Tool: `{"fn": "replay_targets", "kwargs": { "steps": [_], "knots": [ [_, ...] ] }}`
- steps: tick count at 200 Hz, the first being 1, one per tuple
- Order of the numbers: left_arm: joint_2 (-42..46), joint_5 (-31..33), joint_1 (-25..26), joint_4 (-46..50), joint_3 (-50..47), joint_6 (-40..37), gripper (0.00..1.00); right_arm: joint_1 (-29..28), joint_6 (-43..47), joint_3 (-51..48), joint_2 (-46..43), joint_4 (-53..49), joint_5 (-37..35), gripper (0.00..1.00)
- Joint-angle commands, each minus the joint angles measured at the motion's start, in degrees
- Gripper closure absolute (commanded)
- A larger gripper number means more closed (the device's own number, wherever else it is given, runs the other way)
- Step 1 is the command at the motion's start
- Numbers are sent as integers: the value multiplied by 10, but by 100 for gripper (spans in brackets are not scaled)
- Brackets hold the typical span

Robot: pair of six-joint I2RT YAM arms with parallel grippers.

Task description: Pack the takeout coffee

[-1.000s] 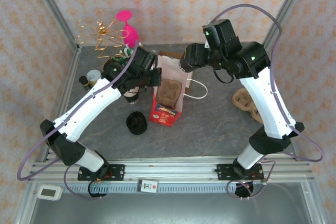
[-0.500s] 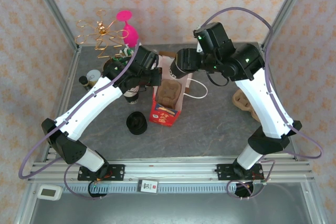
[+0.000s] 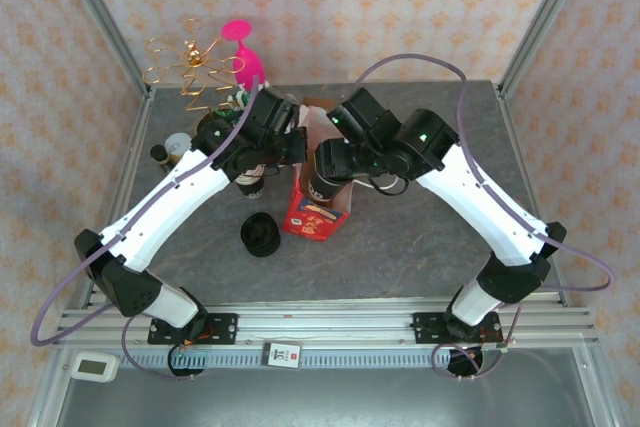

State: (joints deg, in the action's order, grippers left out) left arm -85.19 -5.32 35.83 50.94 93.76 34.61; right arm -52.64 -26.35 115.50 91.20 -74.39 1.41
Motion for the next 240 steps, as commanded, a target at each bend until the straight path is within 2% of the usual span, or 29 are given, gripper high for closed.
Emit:
{"fn": "replay_targets", "kwargs": {
  "steps": [1,44,109,124,154,221,240],
  "knots": [
    [29,-15,-7,-40,-18,34,98,-13,-31,-18,-23,-6,-31,36],
    [76,-76,-6,-124,-93,112,99,-25,-51,-35,-13,-6,-45,36],
    [137,-99,-2,-213,-211,212,99,-41,-69,-79,8,0,-51,36],
    [140,-93,-2,-211,-209,214,99,-43,-69,-91,14,7,-40,36],
    [135,-90,-2,-199,-207,215,98,-56,-77,-99,28,-4,-63,36],
    [140,-84,-6,-209,-232,219,98,-58,-77,-182,21,52,-41,35],
    [139,-82,-7,-207,-239,215,98,-59,-77,-190,26,50,-54,34]
  ]
}}
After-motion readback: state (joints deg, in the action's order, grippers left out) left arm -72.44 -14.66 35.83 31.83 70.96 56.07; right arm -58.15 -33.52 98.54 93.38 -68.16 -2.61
